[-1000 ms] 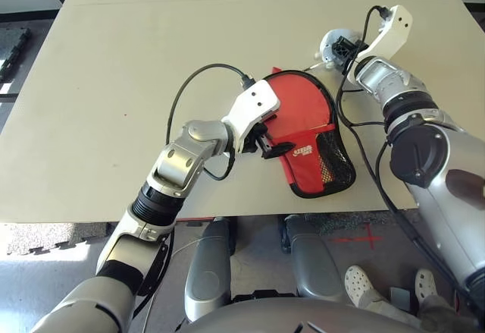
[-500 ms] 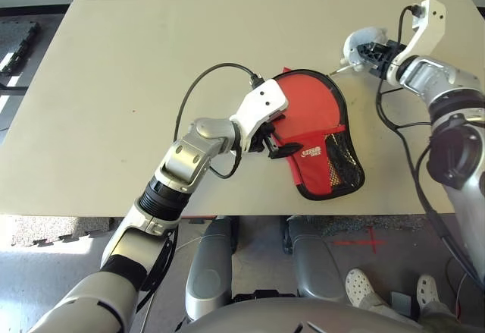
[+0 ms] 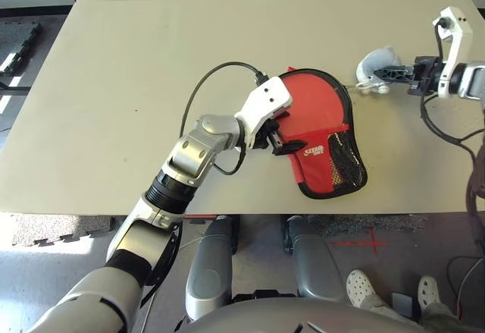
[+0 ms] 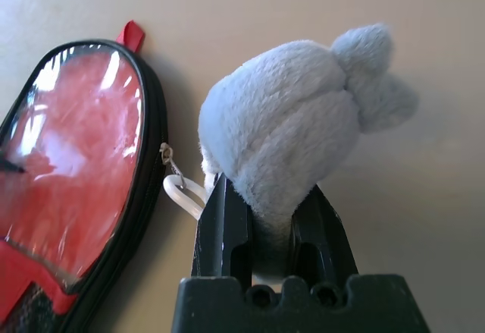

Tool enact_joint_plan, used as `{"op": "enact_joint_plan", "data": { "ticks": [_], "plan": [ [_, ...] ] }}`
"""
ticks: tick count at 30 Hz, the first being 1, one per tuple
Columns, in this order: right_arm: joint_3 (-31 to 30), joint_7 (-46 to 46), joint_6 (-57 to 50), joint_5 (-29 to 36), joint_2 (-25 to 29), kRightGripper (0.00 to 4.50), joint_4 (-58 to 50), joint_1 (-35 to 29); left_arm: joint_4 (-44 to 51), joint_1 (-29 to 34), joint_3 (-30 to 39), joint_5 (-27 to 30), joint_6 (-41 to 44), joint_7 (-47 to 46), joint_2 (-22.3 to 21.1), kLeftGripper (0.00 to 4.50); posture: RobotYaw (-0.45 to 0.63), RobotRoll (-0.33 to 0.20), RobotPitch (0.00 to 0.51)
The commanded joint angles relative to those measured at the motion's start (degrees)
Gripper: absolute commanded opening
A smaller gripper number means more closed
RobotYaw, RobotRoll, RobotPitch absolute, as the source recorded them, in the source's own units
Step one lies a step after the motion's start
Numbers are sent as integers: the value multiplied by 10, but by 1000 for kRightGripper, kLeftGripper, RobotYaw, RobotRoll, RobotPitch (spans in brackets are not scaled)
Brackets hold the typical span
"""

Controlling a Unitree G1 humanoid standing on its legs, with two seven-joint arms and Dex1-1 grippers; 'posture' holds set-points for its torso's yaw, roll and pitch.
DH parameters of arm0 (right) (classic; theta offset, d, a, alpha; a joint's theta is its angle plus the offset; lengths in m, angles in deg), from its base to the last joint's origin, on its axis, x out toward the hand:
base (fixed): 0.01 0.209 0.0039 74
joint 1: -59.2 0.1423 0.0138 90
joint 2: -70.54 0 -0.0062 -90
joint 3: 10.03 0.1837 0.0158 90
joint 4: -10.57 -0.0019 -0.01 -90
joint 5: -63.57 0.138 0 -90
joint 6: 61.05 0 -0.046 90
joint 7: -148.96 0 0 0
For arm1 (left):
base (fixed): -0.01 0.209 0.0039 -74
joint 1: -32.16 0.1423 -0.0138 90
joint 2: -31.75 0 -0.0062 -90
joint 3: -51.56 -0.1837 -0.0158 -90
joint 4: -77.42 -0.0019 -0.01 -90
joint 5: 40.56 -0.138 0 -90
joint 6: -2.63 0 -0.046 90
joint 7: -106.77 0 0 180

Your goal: Store the ping-pong paddle in its case and zip it.

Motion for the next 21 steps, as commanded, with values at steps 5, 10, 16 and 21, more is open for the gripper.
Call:
{"op": "enact_joint_plan", "data": {
  "ticks": [5, 10, 16, 21],
  "plan": [
    [-24, 77, -19, -8, 46, 248, -44, -33, -50, 14, -26, -13, 12, 1, 4, 4500, -101, 0, 254],
    [-34, 128, -7, -1, 57, 235, -83, -54, -58, 13, -26, -15, 10, 0, 6, 4500, -105, 0, 254],
    [-34, 145, 17, 3, 64, 232, -128, -84, -61, 15, -26, -16, 11, -2, 8, 4500, -105, 0, 256],
    [-49, 184, -14, 6, 79, 231, -172, -115, -65, 14, -25, -17, 12, -5, 9, 4500, -105, 0, 257]
  ]
}}
